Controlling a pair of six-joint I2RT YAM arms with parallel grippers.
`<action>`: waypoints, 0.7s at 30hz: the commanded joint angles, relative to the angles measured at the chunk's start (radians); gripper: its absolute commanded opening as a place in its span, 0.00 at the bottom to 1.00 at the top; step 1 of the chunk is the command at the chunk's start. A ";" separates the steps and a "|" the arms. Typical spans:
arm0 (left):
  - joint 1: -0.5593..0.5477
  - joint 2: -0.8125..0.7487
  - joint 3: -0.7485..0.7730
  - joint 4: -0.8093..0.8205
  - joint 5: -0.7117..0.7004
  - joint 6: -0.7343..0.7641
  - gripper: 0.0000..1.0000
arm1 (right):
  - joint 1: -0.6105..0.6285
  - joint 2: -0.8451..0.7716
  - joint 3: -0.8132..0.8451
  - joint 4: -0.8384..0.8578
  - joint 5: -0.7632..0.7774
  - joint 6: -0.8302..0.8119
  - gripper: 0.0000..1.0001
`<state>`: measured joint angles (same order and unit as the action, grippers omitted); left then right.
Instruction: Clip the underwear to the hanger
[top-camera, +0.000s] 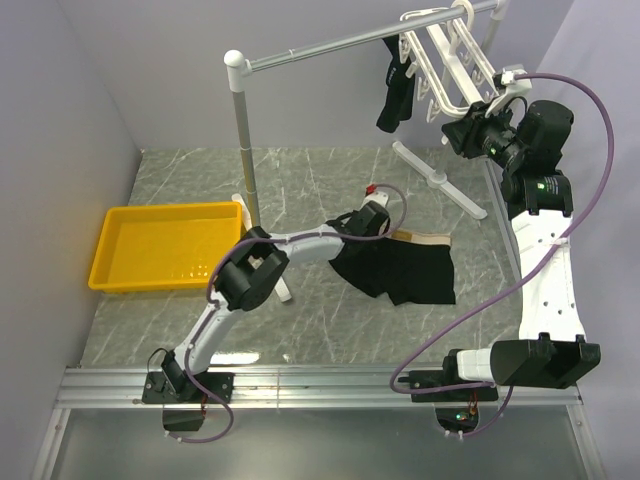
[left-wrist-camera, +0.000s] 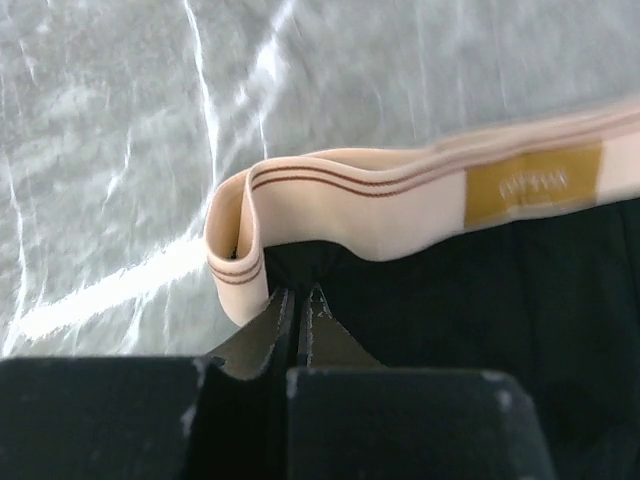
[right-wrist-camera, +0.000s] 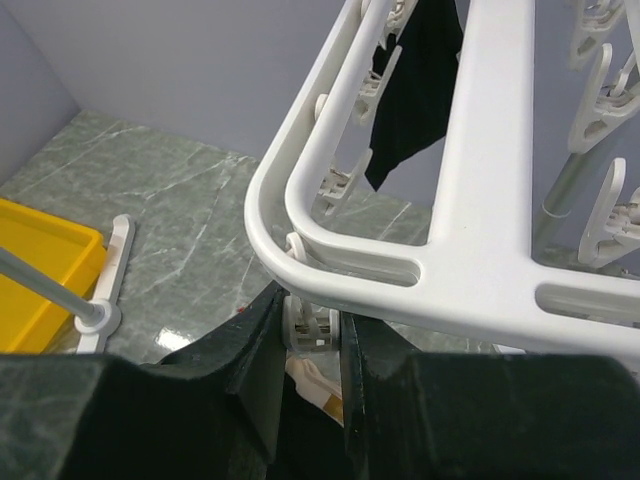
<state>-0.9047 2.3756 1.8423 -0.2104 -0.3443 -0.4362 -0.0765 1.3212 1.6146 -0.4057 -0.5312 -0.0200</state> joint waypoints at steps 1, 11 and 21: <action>-0.003 -0.154 -0.173 0.236 0.105 0.112 0.00 | 0.003 -0.025 -0.002 0.025 -0.004 0.008 0.00; -0.016 -0.283 -0.276 0.687 0.226 0.390 0.00 | 0.003 -0.030 -0.015 0.038 -0.013 0.045 0.00; -0.019 -0.377 -0.359 0.931 0.410 0.536 0.00 | 0.003 -0.039 -0.042 0.048 -0.030 0.061 0.00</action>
<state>-0.9195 2.0892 1.4952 0.5728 -0.0467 0.0235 -0.0765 1.3178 1.5929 -0.4011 -0.5430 0.0269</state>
